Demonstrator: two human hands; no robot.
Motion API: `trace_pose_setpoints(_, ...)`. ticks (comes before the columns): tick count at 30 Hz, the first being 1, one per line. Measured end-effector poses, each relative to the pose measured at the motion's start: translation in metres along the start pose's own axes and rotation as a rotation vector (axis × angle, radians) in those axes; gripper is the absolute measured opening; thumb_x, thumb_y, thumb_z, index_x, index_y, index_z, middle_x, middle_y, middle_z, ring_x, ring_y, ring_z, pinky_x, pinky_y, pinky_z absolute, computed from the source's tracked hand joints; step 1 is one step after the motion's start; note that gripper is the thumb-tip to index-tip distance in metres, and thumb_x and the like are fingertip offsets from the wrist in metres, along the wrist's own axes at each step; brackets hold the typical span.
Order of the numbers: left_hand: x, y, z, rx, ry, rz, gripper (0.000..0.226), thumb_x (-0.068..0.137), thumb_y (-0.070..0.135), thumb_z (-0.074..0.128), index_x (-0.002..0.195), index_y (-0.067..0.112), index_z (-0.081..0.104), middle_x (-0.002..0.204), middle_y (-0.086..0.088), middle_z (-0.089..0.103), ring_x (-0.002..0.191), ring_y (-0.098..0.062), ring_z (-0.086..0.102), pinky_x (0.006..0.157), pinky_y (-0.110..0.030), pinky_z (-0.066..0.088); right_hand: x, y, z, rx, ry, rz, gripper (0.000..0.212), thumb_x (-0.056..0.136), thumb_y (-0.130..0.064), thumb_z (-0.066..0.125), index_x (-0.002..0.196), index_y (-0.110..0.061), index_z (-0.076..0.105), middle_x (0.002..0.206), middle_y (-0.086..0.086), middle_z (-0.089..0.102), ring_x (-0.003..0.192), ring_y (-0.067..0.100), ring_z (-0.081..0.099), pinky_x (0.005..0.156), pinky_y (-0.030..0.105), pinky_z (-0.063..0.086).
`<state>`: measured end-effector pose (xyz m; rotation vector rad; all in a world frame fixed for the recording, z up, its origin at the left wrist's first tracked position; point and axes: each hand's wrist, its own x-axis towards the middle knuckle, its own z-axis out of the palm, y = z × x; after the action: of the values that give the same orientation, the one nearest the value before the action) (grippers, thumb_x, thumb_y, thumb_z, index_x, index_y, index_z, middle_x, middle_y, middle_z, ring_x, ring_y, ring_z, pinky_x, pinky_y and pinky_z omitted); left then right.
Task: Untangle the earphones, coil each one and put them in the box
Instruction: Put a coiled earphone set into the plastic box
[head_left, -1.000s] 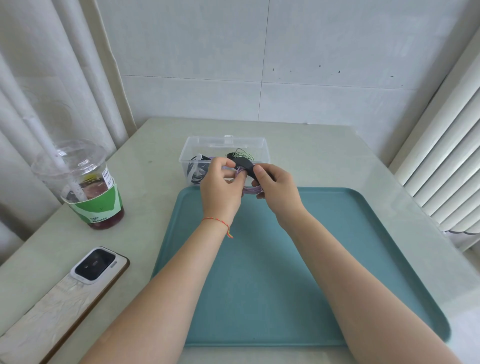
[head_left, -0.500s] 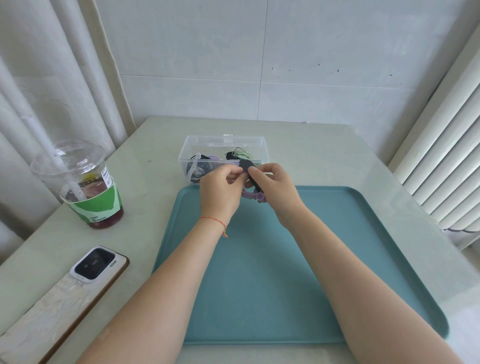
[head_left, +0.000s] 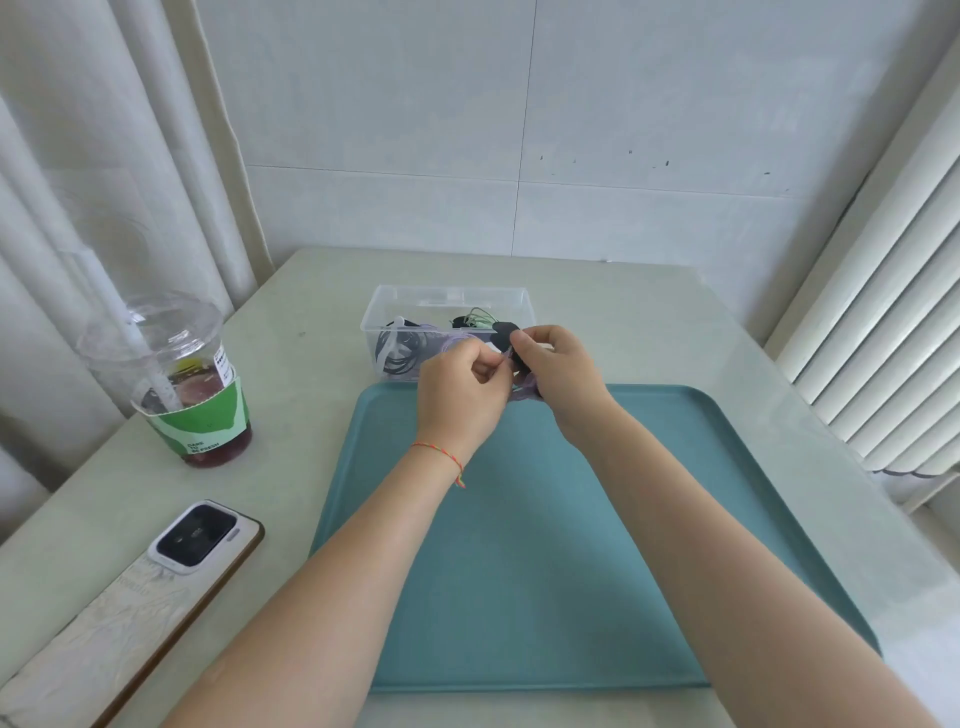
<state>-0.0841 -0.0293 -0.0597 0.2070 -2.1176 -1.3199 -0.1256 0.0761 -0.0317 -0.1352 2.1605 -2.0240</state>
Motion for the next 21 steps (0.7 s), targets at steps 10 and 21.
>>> trace_pose_setpoints(10,0.004,0.021,-0.017,-0.047,0.049,-0.032,0.017,0.085,0.025,0.070,0.074,0.013,0.067,0.069,0.009,0.069,0.067,-0.009,0.067,0.066,-0.027,0.053,0.005,-0.034,0.004,-0.114,-0.149,-0.131,0.019,0.091,-0.011,0.053,0.078,-0.003,0.064,0.067,0.007,0.054,0.060,0.021,0.043,0.062,0.029,0.037)
trace_pose_setpoints(21,0.072,-0.014,-0.077,0.243,0.096,-0.026,0.018,0.088,0.019,0.056,0.081,0.016,0.072,0.098,-0.003,0.062,0.096,-0.021,0.057,0.079,-0.029,0.044,0.064,-0.074,0.030,-0.491,-0.057,-0.333,0.023,0.089,-0.016,0.062,0.111,-0.019,0.066,0.093,-0.001,0.064,0.078,0.017,0.054,0.066,0.025,0.041)
